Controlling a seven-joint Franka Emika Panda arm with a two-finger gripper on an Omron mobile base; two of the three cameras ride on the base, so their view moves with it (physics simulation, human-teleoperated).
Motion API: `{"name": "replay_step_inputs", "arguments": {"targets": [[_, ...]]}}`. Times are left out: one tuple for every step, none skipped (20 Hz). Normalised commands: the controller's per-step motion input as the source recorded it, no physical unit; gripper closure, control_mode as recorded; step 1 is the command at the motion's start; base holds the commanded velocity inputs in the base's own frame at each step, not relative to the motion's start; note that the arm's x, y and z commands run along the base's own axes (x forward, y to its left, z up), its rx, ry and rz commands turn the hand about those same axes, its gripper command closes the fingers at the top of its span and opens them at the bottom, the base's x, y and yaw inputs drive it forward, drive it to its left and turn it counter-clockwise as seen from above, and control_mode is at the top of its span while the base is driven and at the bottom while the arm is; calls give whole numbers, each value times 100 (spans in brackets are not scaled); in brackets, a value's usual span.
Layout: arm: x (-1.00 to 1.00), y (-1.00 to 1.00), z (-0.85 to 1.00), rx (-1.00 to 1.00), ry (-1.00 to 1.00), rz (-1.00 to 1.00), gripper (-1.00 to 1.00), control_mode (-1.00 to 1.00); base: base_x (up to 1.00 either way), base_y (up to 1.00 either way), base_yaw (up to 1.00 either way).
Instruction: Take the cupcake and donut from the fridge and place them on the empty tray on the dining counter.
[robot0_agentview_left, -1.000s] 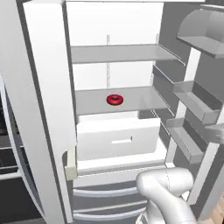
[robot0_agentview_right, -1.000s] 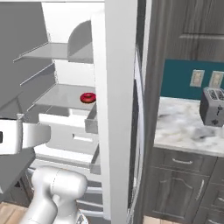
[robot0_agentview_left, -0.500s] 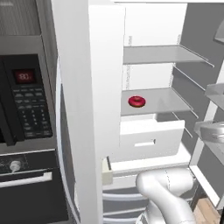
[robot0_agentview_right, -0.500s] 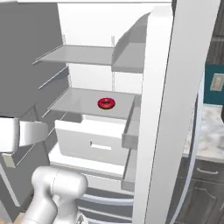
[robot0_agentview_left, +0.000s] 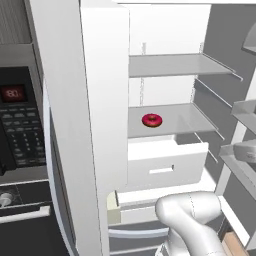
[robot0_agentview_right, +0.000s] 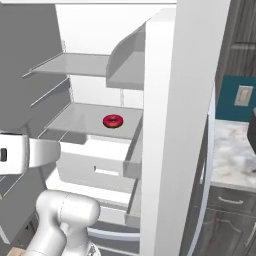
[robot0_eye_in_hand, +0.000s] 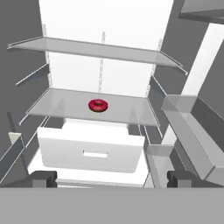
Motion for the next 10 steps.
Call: {"name": "replay_step_inputs", "arguments": {"targets": [[0,0,0,0,0,0,-100,100,100,-8,0],[0,0,0,0,0,0,-100,100,100,-6,0],[0,0,0,0,0,0,-100,100,100,0,0],[0,0,0,0,0,0,-100,100,100,18,0],[0,0,0,0,0,0,-100,100,100,28,0],[0,0,0,0,0,0,-100,100,100,6,0],[0,0,0,0,0,0,-100,100,100,0,0],[0,0,0,0,0,0,-100,100,100,0,0],[0,0,0,0,0,0,-100,100,100,0,0],[0,0,0,0,0,0,-100,100,100,0,0]]}}
